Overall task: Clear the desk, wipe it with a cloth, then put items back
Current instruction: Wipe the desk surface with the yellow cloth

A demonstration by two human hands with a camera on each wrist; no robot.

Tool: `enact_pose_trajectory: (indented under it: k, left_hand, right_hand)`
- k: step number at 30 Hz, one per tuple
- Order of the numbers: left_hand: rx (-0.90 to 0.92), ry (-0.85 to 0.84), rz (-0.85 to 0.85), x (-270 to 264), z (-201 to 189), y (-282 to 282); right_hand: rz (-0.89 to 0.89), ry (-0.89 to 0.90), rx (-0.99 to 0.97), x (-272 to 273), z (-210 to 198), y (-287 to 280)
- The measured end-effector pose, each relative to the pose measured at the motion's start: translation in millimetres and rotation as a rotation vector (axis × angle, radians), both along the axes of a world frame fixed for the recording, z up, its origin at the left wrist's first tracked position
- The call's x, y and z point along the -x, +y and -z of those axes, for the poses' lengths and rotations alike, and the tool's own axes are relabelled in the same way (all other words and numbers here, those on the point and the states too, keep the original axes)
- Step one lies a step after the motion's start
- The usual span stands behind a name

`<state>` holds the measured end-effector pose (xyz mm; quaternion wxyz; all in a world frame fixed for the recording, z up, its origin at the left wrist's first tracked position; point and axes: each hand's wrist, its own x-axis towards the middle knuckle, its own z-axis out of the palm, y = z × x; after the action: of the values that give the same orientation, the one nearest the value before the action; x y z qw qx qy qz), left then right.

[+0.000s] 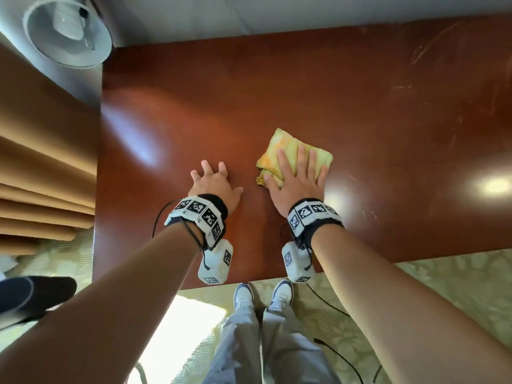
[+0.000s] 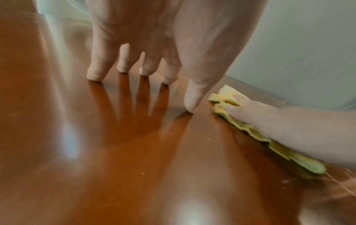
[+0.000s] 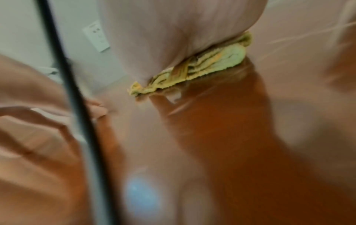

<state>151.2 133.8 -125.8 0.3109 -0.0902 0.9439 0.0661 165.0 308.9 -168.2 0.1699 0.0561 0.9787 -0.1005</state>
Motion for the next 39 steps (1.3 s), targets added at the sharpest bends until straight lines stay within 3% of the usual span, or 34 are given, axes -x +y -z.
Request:
enact_pose_trajectory:
  k: [4, 7, 13, 19, 22, 27, 35, 39]
  left_hand:
    - [-0.053, -0.019, -0.007, -5, -2, 14]
    - [-0.051, -0.019, 0.018, -11, 0, 22]
    - [-0.06, -0.022, 0.063, -7, 2, 12]
    - [-0.059, -0.017, 0.079, -6, 3, 11]
    - [-0.046, -0.042, 0.094, -4, -1, 9]
    - [-0.046, -0.082, 0.115, -17, -6, 25]
    - [-0.049, -0.07, 0.179, -52, -1, 70]
    - [-0.026, -0.057, 0.277, -59, 1, 66]
  right_hand:
    - [0.171, -0.073, -0.051, -12, -4, 68]
    - [0.238, -0.083, -0.062, -16, -6, 85]
    - [0.352, -0.107, -0.016, -15, -12, 43]
    - [0.174, -0.019, 0.043, -48, -7, -41]
    - [0.118, 0.009, 0.04, -60, -1, -55]
    - [0.038, 0.001, 0.059, -67, 1, -21]
    - [0.279, -0.02, 0.008, -75, 3, 73]
    - [0.44, -0.045, -0.025, -80, -2, 121]
